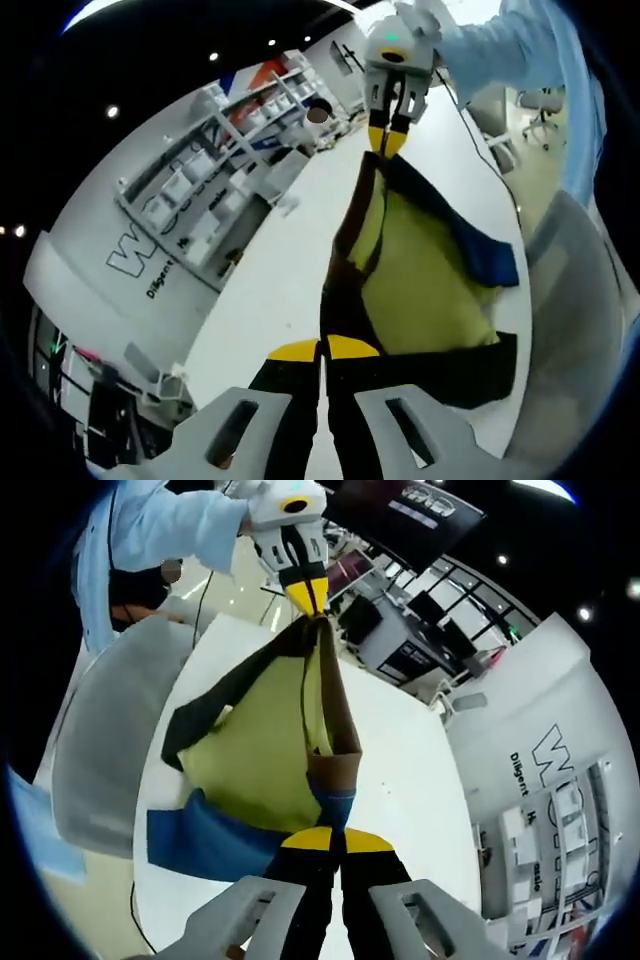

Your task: Fold the garment on the visible template until the final outline fits inside the template.

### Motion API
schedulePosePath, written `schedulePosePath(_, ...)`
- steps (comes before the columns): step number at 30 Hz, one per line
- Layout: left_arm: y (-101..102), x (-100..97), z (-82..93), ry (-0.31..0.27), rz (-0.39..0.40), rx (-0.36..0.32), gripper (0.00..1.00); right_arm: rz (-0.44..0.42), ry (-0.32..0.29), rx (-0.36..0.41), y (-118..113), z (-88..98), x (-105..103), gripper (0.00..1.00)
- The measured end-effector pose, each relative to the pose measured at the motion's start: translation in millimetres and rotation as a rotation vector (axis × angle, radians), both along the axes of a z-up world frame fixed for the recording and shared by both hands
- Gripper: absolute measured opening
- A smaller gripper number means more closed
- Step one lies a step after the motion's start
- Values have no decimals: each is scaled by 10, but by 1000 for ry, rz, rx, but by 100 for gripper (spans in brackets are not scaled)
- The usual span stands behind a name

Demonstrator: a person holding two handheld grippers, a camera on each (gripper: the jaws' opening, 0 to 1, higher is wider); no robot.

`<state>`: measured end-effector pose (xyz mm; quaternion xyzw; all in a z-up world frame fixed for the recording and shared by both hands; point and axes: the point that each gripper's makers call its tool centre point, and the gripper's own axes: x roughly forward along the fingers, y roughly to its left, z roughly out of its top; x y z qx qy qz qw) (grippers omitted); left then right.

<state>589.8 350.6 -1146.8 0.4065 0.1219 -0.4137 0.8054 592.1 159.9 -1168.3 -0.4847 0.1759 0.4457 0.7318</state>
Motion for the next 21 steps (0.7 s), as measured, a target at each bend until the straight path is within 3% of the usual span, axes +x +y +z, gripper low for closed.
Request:
schedulePosePath(9, -56, 312, -503, 40, 9, 27, 0, -30, -9, -11, -90, -358, 354, 0)
schedulePosePath(21, -77, 790, -818, 86, -10, 82, 0, -43, 26, -37, -142, -731, 813, 0)
